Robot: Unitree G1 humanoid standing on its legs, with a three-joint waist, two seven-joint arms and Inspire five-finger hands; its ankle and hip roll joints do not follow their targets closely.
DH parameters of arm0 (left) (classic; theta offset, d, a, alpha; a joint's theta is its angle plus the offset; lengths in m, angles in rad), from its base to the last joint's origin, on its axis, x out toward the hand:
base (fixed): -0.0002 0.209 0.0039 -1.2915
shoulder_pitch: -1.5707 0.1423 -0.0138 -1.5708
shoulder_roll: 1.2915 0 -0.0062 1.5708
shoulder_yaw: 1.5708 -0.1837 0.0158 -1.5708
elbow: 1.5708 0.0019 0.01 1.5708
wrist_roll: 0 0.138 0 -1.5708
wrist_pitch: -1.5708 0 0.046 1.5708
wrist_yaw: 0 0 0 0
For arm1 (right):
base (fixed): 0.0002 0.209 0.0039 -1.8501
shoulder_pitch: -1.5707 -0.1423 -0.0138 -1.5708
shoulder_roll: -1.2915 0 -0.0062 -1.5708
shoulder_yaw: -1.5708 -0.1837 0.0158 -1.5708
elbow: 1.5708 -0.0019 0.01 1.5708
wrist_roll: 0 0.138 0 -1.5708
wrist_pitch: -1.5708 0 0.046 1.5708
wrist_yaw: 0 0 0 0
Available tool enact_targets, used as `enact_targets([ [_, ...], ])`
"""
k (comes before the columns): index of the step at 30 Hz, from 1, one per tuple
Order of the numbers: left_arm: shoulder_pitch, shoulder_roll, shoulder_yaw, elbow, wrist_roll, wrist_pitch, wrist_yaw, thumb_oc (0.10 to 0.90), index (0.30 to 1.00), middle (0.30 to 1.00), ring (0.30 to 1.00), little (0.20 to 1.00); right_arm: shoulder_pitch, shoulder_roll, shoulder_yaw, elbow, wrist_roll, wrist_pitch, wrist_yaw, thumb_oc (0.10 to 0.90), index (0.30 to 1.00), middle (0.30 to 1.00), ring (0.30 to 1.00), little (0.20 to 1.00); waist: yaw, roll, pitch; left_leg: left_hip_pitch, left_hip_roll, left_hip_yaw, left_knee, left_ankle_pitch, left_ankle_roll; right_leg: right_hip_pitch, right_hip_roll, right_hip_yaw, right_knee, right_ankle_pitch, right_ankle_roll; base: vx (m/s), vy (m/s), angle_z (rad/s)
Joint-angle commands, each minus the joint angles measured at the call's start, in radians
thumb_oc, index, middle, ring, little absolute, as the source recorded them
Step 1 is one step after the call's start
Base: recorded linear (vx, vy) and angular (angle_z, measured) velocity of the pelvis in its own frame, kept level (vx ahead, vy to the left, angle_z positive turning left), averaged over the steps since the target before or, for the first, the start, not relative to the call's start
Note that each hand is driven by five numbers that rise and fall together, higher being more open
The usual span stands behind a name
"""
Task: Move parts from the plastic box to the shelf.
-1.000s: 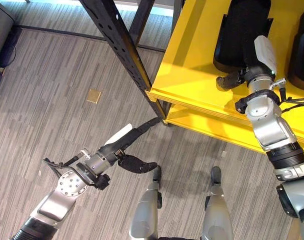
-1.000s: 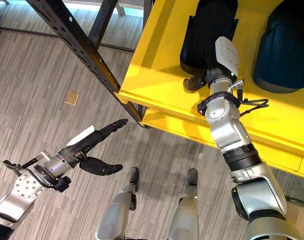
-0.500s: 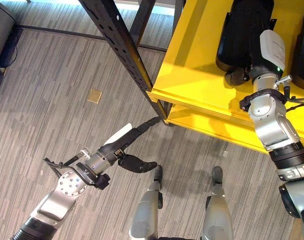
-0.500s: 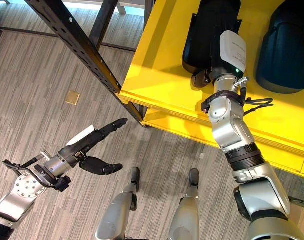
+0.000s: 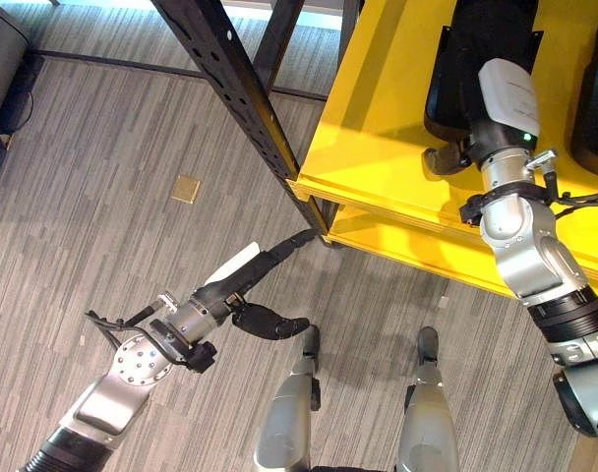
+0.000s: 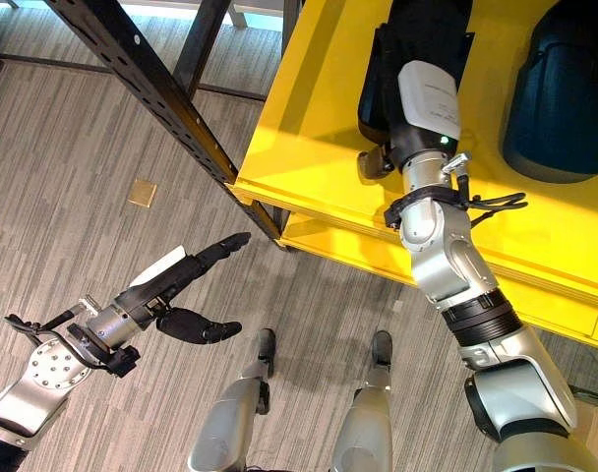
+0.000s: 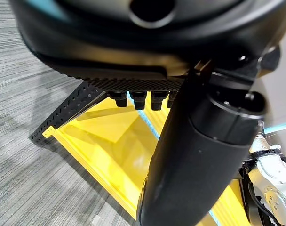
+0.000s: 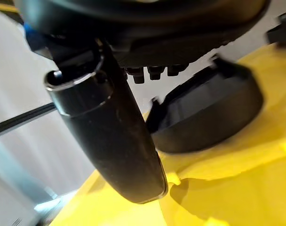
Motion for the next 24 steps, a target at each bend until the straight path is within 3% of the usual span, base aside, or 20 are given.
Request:
enact_targets([
  [1,-0.003,-0.050,0.030,-0.126,-0.033,-0.063,0.029,0.900,1.000,1.000,1.000,1.000,-0.125,-0.068,0.003,-0.160,-0.052,-0.062,0.009,0.900,1.000,1.000,1.000,1.000,0.000,0.012,-0.030,0.036,-0.010,0.066,0.065,-0.146,0.070,-0.013,-0.002,0.000,0.133,-0.153,-0.027,0.00,0.000,0.00],
  [9,0.001,-0.048,0.034,-0.120,-0.033,-0.070,0.023,0.900,1.000,1.000,1.000,1.000,-0.106,-0.076,0.044,-0.215,-0.048,-0.048,0.094,0.900,1.000,1.000,1.000,1.000,-0.001,0.002,-0.031,0.038,-0.006,0.068,0.065,-0.146,0.072,-0.012,0.000,-0.004,0.132,-0.150,-0.027,0.00,0.000,0.00],
  [15,0.007,-0.045,0.039,-0.121,-0.024,-0.079,0.040,0.900,1.000,1.000,1.000,1.000,-0.093,-0.093,0.054,-0.260,-0.048,-0.056,0.067,0.900,1.000,1.000,1.000,1.000,-0.006,-0.005,-0.032,0.042,-0.003,0.075,0.057,-0.144,0.073,-0.009,0.004,-0.004,0.126,-0.148,-0.028,-0.01,0.000,0.00],
  [19,0.027,-0.056,0.052,-0.131,-0.015,-0.083,0.075,0.900,1.000,1.000,1.000,1.000,-0.050,-0.105,-0.004,-0.360,-0.021,-0.151,-0.040,0.900,1.000,1.000,1.000,1.000,-0.020,-0.011,-0.049,0.069,0.007,0.087,0.030,-0.139,0.068,0.014,0.008,-0.003,0.100,-0.141,-0.026,0.01,0.009,-0.01],
  [24,0.053,-0.070,0.073,-0.151,0.000,-0.073,0.126,0.900,1.000,1.000,1.000,1.000,0.016,-0.104,-0.106,-0.526,-0.060,-0.217,-0.055,0.900,1.000,1.000,1.000,1.000,-0.036,-0.009,-0.068,0.092,0.012,0.093,0.019,-0.144,0.065,0.030,0.016,0.007,0.090,-0.144,-0.027,0.02,0.029,-0.06],
])
